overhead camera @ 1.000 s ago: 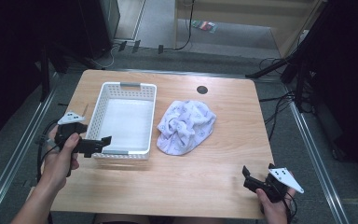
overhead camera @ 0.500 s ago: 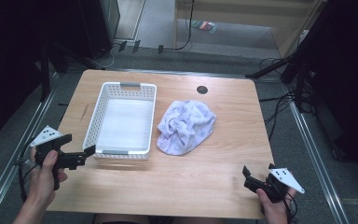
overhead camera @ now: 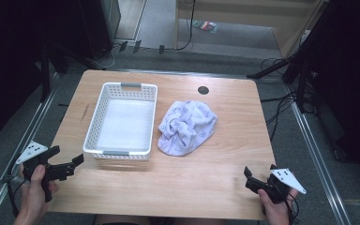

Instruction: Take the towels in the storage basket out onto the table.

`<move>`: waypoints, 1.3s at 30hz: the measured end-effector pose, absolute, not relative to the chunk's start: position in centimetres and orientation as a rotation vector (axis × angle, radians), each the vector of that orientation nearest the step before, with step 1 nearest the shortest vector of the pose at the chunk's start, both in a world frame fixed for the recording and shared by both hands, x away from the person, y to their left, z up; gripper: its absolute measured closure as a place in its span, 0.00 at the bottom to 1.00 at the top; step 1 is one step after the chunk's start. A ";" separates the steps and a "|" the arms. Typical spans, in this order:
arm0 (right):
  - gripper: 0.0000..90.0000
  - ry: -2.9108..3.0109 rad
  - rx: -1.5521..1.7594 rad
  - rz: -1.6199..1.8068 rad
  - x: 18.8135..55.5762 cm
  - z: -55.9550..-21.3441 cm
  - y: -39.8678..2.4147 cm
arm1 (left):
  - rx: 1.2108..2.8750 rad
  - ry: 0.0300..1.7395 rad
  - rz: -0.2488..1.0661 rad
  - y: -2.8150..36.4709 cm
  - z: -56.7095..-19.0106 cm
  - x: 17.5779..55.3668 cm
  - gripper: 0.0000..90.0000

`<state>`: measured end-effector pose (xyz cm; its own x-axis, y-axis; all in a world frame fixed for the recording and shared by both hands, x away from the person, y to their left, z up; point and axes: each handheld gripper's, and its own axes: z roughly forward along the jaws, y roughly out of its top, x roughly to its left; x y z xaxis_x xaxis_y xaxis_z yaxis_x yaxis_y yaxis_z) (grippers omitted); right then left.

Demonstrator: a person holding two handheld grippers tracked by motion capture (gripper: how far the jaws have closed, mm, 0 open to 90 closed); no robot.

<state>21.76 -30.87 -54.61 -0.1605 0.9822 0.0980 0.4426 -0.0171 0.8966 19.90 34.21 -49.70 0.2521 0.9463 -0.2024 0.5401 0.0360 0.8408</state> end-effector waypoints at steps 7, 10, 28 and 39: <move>0.00 1.659 1.500 1.136 21.8 -54.6 -30.9 | 1.574 1.447 0.628 35.6 -51.5 18.8 0.00; 0.00 1.659 1.499 1.136 21.8 -54.6 -30.9 | 1.562 1.458 0.653 36.2 -51.8 18.5 0.00; 0.00 1.663 1.503 1.132 21.8 -54.6 -30.9 | 1.547 1.488 0.749 36.8 -53.5 19.8 0.00; 0.00 1.674 1.506 1.125 21.9 -54.6 -30.9 | 1.566 1.496 0.734 36.8 -54.7 20.5 0.00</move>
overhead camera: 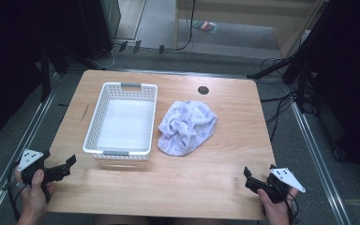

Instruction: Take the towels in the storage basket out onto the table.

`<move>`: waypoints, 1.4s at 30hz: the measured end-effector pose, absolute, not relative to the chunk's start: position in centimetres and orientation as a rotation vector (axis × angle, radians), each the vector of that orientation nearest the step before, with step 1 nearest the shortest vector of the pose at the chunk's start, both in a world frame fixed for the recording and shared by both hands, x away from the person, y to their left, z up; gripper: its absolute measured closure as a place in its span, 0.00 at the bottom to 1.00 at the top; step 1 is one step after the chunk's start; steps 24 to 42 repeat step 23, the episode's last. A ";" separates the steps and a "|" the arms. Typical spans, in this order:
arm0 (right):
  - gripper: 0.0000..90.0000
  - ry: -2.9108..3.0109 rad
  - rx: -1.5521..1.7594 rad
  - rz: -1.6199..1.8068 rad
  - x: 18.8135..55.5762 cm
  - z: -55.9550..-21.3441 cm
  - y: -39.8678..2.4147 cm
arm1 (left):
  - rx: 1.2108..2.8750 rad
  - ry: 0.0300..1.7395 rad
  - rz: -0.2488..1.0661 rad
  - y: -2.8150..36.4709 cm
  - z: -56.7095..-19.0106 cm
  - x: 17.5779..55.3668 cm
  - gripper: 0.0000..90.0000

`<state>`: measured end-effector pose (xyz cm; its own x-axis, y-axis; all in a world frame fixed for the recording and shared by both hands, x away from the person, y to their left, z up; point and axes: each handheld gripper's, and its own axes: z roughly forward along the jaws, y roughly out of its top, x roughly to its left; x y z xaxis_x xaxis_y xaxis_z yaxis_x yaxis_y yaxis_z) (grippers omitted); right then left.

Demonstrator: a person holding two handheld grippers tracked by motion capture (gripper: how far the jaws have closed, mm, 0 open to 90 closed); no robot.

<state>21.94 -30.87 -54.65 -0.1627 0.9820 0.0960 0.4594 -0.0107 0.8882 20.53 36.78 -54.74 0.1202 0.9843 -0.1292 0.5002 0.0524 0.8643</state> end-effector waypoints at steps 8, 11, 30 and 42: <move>0.00 1.684 1.524 1.117 22.0 -54.7 -31.0 | 1.571 1.499 0.813 36.1 -55.1 20.6 0.00; 0.00 1.685 1.519 1.106 22.0 -54.7 -30.8 | 1.563 1.508 0.800 36.3 -55.1 20.5 0.00; 0.00 1.686 1.522 1.116 22.0 -54.7 -30.9 | 1.560 1.536 0.764 36.5 -55.2 20.8 0.00; 0.00 1.686 1.522 1.116 22.0 -54.7 -30.9 | 1.560 1.536 0.764 36.5 -55.2 20.8 0.00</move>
